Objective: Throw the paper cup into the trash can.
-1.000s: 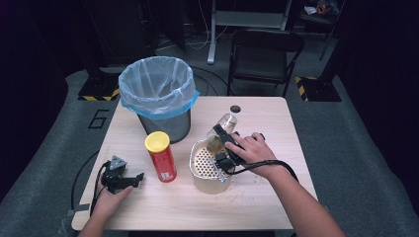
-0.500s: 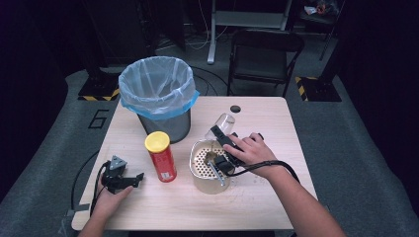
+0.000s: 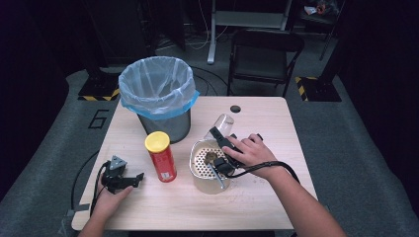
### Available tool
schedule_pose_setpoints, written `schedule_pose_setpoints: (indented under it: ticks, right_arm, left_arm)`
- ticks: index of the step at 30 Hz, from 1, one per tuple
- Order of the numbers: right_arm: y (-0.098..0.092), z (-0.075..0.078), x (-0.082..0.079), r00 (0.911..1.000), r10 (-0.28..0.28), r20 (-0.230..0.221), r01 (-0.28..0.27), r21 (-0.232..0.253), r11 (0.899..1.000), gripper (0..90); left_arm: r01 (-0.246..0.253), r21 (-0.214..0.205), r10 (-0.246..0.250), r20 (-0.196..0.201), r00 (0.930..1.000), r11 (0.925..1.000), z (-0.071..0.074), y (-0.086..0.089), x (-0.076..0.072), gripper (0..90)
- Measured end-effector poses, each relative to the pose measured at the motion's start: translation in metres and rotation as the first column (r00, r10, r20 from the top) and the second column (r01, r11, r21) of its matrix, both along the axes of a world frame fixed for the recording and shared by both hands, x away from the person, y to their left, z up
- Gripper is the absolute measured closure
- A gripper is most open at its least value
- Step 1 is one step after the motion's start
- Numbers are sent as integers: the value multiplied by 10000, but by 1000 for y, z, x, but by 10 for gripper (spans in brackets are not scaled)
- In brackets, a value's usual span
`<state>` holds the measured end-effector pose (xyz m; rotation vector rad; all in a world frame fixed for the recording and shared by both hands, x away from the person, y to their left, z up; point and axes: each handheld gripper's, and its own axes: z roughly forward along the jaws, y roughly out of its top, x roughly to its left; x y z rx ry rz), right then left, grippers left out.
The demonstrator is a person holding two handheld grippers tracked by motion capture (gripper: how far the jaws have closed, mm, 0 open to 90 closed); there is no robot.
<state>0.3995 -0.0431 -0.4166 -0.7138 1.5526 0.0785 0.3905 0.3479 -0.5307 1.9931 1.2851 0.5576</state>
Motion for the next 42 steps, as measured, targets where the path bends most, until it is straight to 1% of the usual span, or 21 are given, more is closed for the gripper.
schedule_pose_setpoints:
  ticks: [3, 4, 5, 6, 13, 15, 17, 18, 19, 20, 23, 32, 33, 34, 35, 36, 37, 41, 42]
  right_arm:
    - [0, 1, -1, 10000, 19, 44, -19, -19, 10000, 378]
    - [-1, 0, -1, 10000, -41, -10, 41, 187, 9998, 378]
    - [0, 1, -2, 10000, 43, 86, -42, -37, 10000, 377]
    - [0, 1, -2, 9999, 38, 104, -37, -79, 10000, 378]
    - [1, 2, -3, 9999, 36, 161, -34, -74, 10000, 378]
    - [2, 3, -2, 9997, 132, 204, -127, -248, 9996, 378]
    - [2, 4, -2, 9996, 164, 242, -157, -282, 9995, 378]
    - [2, 4, -3, 9996, 96, 277, -89, -266, 9996, 378]
    - [2, 5, -3, 9994, 133, 321, -122, -344, 9993, 377]
    - [2, 4, -3, 9995, 109, 281, -102, -244, 9996, 378]
    - [2, 4, -4, 9994, 95, 325, -90, -169, 9998, 377]
    - [2, 5, -3, 9993, 118, 343, -111, -196, 9997, 377]
    - [2, 5, -3, 9993, 119, 367, -110, -242, 9996, 377]
    - [2, 6, -3, 9990, 149, 421, -125, -565, 9983, 377]
    - [3, 6, -3, 9987, 240, 444, -208, -727, 9971, 377]
    - [2, 6, -3, 9988, 197, 443, -168, -648, 9978, 377]
    - [2, 5, -3, 9989, 166, 429, -149, -406, 9991, 377]
    - [2, 5, -4, 9985, 155, 517, -128, -514, 9986, 377]
    - [2, 5, -4, 9988, 144, 473, -119, -524, 9986, 377]
  left_arm:
    - [1, 3, -1, 0, 10000, 10000, 0, 0, 0, 119]
    - [-2, -2, 2, 2, 10000, 10000, 0, 0, 0, 119]
    - [-3, -1, 3, 3, 10000, 10000, 0, 0, 0, 119]
    - [-2, 0, 2, -1, 10000, 10000, 0, 0, 0, 119]
    - [-4, -2, 4, 2, 10000, 10000, 0, 0, 0, 119]
    - [-4, -3, 4, 0, 10000, 10000, 0, 0, 0, 119]
    - [-5, -2, 5, 4, 10000, 10000, 0, 0, 0, 119]
    - [-1, 1, 1, 1, 10000, 10000, 0, 0, 0, 119]
    - [-2, 2, 2, 1, 10000, 10000, 0, 0, 0, 119]
    - [-4, -3, 4, 2, 10000, 10000, 0, 0, 0, 119]
    - [-2, 1, 2, -1, 10000, 10000, 0, 0, 0, 119]
    - [-2, -1, 2, 2, 10000, 10000, 0, 0, 0, 119]
    - [1, 2, -1, 2, 10000, 10000, 0, 0, 0, 119]
    - [-3, 0, 3, 0, 10000, 10000, 0, 0, 0, 119]
    - [-1, 3, 1, 1, 10000, 10000, 0, 0, 0, 119]
    - [-3, -3, 3, 1, 10000, 10000, 0, 0, 0, 119]
    - [0, 2, 0, 1, 10000, 10000, 0, 0, 0, 119]
    - [-4, 1, 4, 2, 10000, 10000, 0, 0, 0, 119]
    - [-2, 2, 2, 1, 10000, 10000, 0, 0, 0, 119]
